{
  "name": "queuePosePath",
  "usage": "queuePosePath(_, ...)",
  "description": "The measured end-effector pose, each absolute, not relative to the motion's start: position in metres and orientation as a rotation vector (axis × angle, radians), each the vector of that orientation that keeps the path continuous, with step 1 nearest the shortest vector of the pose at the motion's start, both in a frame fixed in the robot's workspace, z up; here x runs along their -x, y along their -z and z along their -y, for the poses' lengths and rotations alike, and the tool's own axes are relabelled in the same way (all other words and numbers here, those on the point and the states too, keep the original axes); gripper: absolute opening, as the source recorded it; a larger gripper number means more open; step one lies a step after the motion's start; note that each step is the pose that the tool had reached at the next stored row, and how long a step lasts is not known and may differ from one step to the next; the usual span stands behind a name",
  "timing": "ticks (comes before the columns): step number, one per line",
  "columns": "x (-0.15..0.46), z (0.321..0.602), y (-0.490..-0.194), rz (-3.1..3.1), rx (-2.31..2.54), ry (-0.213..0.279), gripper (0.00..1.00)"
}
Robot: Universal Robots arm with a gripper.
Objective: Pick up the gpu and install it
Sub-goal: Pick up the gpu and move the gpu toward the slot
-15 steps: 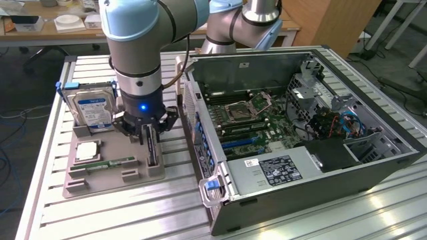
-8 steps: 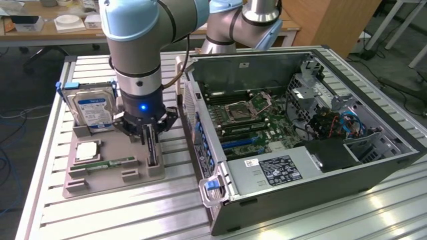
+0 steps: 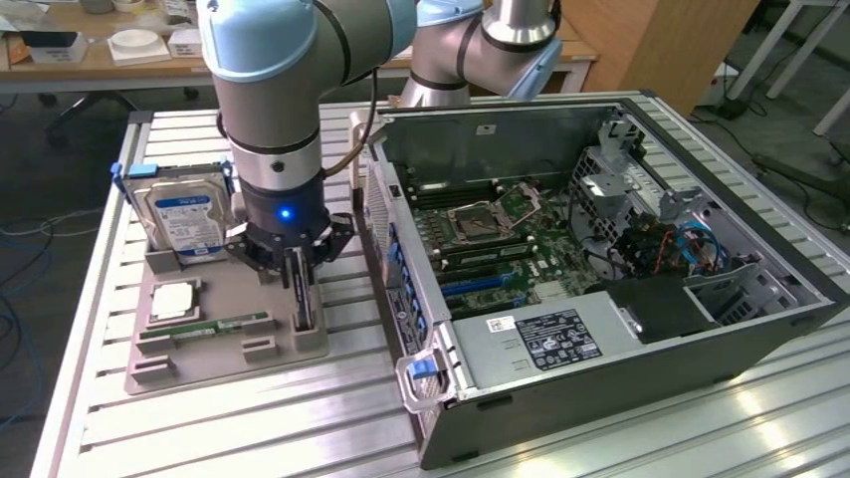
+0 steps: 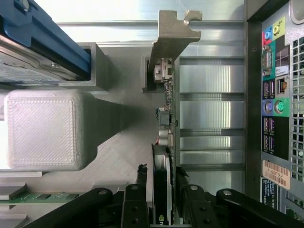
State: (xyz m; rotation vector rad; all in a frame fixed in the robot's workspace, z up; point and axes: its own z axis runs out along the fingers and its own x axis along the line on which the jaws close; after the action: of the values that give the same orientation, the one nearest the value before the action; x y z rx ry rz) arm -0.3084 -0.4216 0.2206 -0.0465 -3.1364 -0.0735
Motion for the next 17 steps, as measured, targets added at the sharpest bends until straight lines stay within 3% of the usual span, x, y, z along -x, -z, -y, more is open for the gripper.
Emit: queuePosePath(17, 0.3083, 0.4153, -0.2196, 3.136, 0.046, 0.073, 0.35)
